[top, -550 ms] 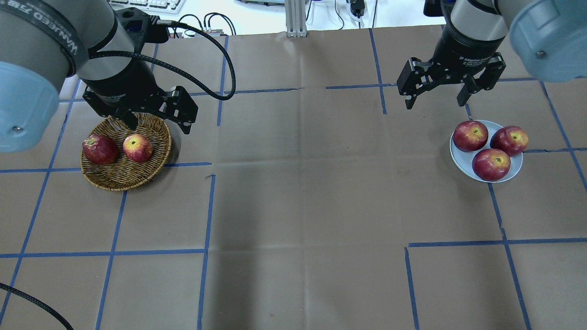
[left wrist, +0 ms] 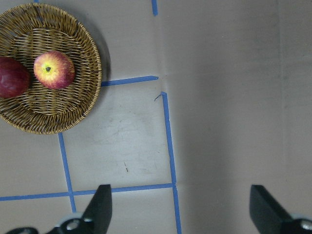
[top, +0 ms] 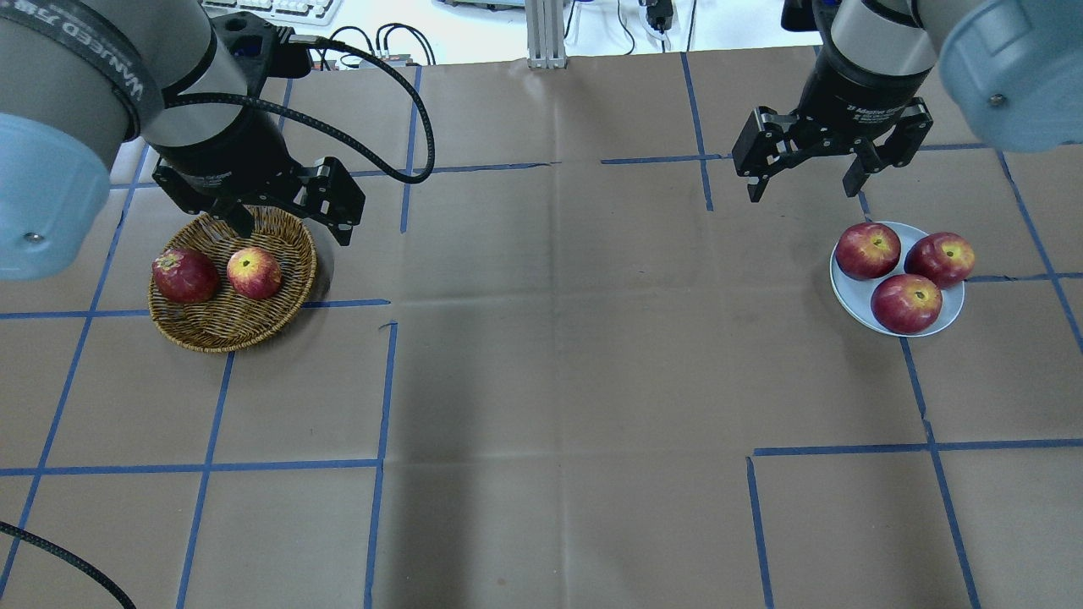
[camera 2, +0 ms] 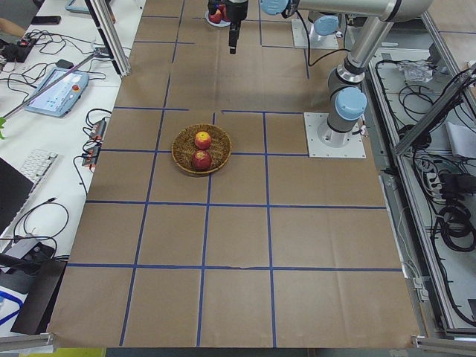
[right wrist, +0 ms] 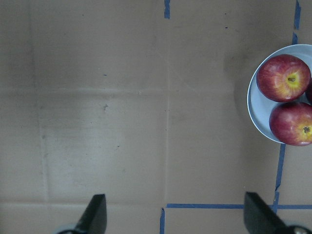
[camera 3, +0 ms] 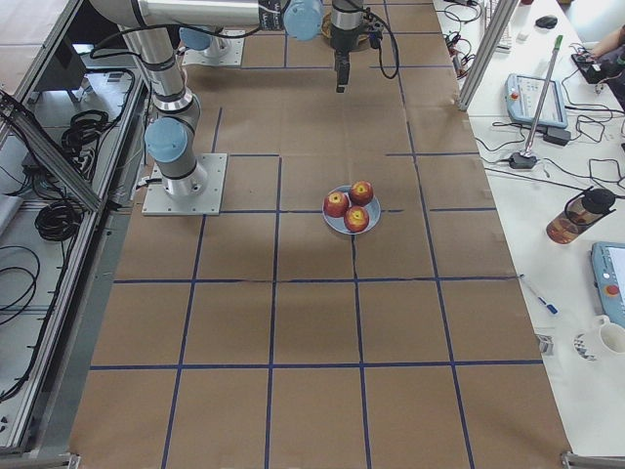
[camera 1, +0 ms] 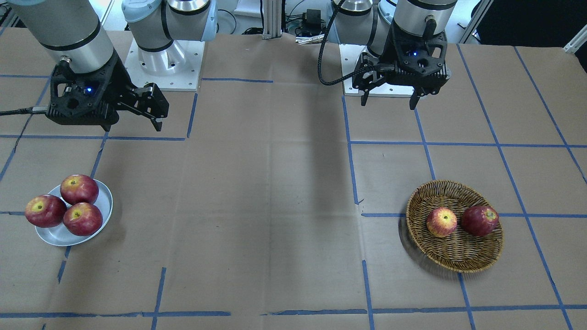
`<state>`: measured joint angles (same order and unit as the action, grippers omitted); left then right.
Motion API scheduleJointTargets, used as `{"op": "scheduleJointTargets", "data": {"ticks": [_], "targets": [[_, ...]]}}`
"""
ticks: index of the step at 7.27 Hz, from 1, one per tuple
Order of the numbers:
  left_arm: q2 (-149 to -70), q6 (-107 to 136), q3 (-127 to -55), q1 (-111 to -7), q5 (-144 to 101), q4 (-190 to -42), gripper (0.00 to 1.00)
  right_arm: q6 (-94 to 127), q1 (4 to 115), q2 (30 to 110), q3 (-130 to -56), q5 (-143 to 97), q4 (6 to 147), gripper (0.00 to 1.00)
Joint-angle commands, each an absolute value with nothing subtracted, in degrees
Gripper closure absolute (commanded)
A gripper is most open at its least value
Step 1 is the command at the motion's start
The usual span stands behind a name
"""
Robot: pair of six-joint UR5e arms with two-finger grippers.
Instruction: Transfer apple from basket to plate
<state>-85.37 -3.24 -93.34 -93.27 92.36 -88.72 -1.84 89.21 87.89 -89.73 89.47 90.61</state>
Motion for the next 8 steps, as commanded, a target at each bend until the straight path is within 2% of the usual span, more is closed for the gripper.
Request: {"op": "scheduleJointTargets", "data": {"ticks": [1, 5, 8], "targets": [[-85.25, -3.08, -92.99, -93.34, 92.63, -89.12, 0.01, -1.85, 89.21, 87.89, -89.74, 89.47, 90.62, 0.00], [-87.01, -3.25, -93.51, -93.25, 92.02, -88.33, 0.01, -1.85, 89.21, 87.89, -89.74, 89.47, 90.62, 0.00], [-87.27, -4.04, -98.42, -91.16, 91.93, -87.02, 0.01, -1.85, 89.21, 87.89, -89.74, 89.47, 90.62, 0.00]]}}
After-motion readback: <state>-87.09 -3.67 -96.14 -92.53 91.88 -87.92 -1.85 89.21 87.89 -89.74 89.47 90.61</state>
